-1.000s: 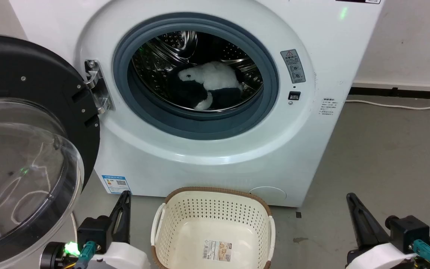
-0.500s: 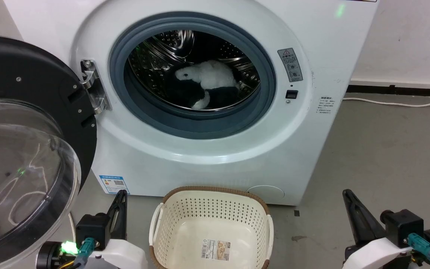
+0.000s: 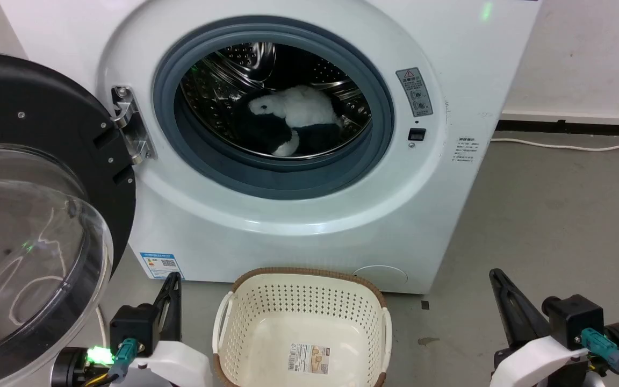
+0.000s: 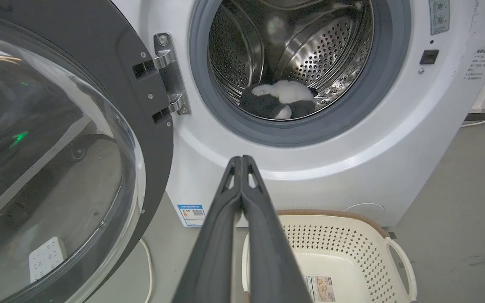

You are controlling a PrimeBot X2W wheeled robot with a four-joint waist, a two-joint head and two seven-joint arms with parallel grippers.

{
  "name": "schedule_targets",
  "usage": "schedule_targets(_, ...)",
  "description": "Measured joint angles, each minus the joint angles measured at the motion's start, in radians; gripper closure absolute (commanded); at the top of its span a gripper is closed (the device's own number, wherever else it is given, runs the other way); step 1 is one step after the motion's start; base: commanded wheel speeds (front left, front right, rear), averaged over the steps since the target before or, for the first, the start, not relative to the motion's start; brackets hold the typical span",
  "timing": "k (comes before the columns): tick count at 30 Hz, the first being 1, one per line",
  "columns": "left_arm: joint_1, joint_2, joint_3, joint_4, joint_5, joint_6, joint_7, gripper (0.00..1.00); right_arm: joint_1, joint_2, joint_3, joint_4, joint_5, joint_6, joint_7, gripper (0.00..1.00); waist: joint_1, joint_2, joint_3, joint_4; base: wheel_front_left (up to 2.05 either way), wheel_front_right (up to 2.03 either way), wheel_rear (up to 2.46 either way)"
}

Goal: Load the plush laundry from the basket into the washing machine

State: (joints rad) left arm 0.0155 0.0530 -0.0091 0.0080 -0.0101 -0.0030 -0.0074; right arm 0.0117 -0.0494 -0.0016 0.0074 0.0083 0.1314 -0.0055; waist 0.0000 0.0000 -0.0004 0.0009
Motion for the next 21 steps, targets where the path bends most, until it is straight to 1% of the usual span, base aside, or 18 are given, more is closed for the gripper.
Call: schedule_targets(21, 0.000, -0.003, 0.009, -0.003, 0.007, 0.000, 0.007, 1.00, 0.000, 0.000, 0.002, -0.002, -0.001, 0.000, 0.005, 1.00, 0.0000, 0.0000, 0.000, -0.001, 0.00, 0.00, 0.00)
